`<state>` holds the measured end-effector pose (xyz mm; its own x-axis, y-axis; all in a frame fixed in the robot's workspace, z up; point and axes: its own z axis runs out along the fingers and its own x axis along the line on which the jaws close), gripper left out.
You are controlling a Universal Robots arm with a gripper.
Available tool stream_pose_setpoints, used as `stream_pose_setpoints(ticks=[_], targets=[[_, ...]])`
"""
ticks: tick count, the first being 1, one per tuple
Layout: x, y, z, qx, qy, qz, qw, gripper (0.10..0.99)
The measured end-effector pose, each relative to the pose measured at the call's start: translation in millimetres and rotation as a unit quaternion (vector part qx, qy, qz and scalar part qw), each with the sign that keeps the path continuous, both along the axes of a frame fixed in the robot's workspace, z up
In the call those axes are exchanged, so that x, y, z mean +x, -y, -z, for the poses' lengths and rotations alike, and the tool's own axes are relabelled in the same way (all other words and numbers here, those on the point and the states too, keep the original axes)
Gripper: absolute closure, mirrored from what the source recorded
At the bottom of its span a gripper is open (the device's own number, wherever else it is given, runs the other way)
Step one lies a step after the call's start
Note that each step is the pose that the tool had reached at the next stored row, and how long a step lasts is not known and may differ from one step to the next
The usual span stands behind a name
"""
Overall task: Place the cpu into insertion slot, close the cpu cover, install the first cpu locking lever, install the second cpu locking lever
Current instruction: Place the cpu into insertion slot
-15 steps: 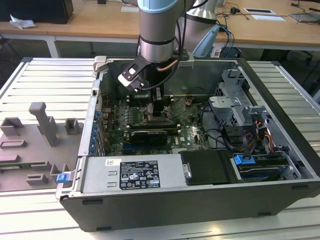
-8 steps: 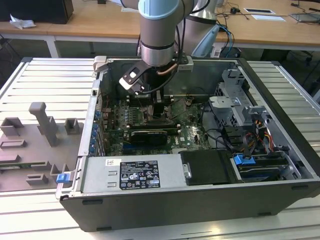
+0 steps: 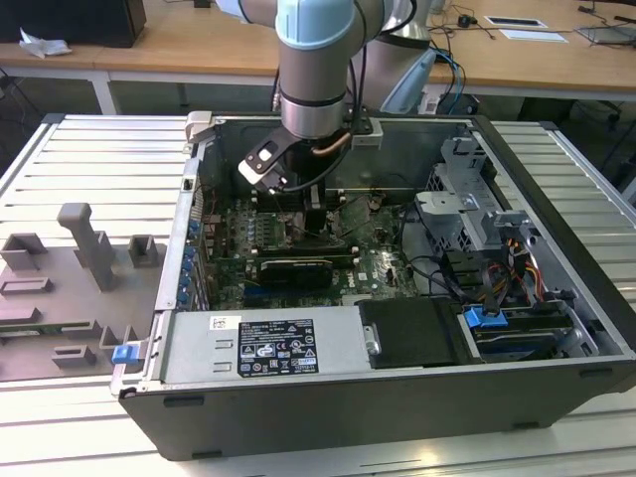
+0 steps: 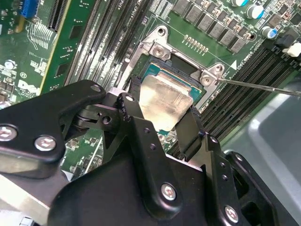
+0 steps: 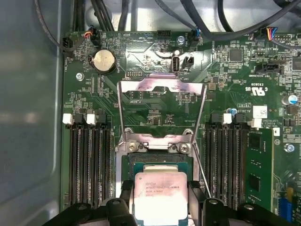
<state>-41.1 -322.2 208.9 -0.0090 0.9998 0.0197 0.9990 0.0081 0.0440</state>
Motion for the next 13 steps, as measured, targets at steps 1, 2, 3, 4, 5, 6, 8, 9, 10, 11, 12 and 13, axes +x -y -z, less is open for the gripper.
stream_pose_setpoints(ticks=[1,2,3,4,5,6,8,9,10,11,12,13], targets=[[0.2,0.0,0.7,0.0000,0.0000,0.001,1.0000,0.545],[0.5,0.0,1.2,0.0000,0.0000,0.002,1.0000,0.545],[0.7,0.0,1.6,0.0000,-0.0001,0.004,1.0000,0.545],[0.6,0.0,2.0,-0.0001,-0.0001,0.005,1.0000,0.545],[0.7,0.0,2.4,0.0000,-0.0001,0.005,1.0000,0.545],[0.8,-0.2,2.6,-0.0001,-0.0001,0.006,1.0000,0.545],[0.7,-0.4,3.6,-0.0003,-0.0001,0.009,1.0000,0.545],[0.7,-0.5,4.3,-0.0003,0.0000,0.010,1.0000,0.545],[0.7,-0.5,4.7,-0.0005,-0.0001,0.010,0.9999,0.545],[0.7,-0.5,5.2,-0.0007,-0.0001,0.011,0.9999,0.545],[0.7,-0.7,5.8,-0.0009,-0.0001,0.011,0.9999,0.545],[0.8,-0.9,6.3,-0.0010,-0.0002,0.011,0.9999,0.545]])
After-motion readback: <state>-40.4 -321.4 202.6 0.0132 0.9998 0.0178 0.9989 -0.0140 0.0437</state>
